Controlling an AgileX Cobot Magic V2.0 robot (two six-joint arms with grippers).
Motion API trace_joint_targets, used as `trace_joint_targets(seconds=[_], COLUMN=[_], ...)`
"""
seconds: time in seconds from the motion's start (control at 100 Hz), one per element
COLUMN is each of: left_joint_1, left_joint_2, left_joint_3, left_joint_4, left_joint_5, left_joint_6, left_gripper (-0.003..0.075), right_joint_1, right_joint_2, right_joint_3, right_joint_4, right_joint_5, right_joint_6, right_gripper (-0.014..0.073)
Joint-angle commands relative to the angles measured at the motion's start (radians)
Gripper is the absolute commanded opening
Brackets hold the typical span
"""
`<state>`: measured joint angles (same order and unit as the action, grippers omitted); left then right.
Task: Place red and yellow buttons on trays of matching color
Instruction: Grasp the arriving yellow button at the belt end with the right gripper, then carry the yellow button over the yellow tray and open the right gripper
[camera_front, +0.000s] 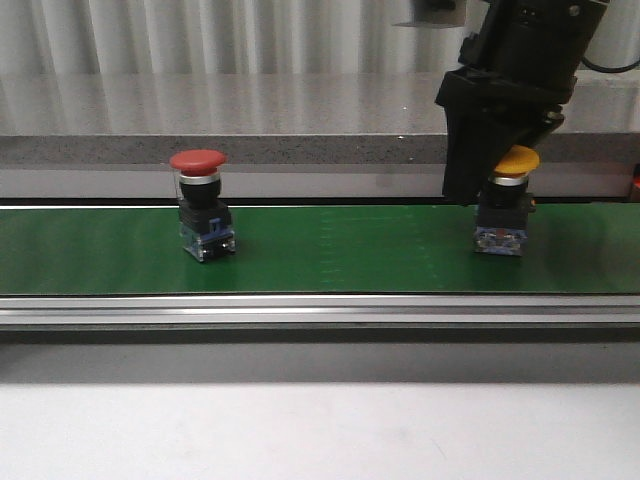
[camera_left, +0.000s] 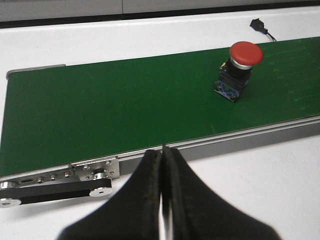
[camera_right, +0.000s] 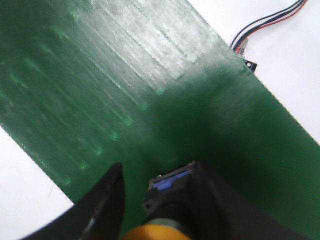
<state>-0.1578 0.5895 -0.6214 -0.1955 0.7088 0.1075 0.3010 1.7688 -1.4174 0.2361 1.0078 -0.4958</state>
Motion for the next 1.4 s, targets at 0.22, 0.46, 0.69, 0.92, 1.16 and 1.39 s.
trace_joint_targets(seconds=[0.22,0.46,0.69,0.92,1.16,1.39], left_joint_1=[-0.01,-0.01,-0.01,-0.01,-0.01,-0.01], left_joint_2=[0.0,0.0,0.0,0.0,0.0,0.0], left_joint_3=[-0.031,-0.031,-0.031,-0.031,-0.031,-0.031], left_joint_4=[-0.019,-0.019,-0.019,-0.019,-0.019,-0.019], left_joint_5=[-0.064,-0.066,-0.066,-0.066,-0.066,-0.066], left_joint_6=[-0.002,-0.002,-0.002,-0.002,-0.002,-0.002], left_gripper=[-0.002,-0.002,-0.002,-0.002,-0.002,-0.002], right_joint_1=[-0.011,-0.089,-0.24,-0.453,-0.702,-0.927], right_joint_2=[-0.066,-0.163,-0.268,-0.365,-0.422,-0.422], right_joint_3=[-0.033,-0.031,-0.029,0.04,0.153,0.22], right_joint_4=[0.012,0.013,0.013,0.013,0.013,0.013], right_joint_5=[-0.027,-0.013,0.021,0.022,-0.013,-0.066], right_joint_6=[0.043,0.233,0.366,0.468,0.531,0.564], right_gripper=[0.0078,0.0078,0.0078,0.0078,0.0078,0.0078])
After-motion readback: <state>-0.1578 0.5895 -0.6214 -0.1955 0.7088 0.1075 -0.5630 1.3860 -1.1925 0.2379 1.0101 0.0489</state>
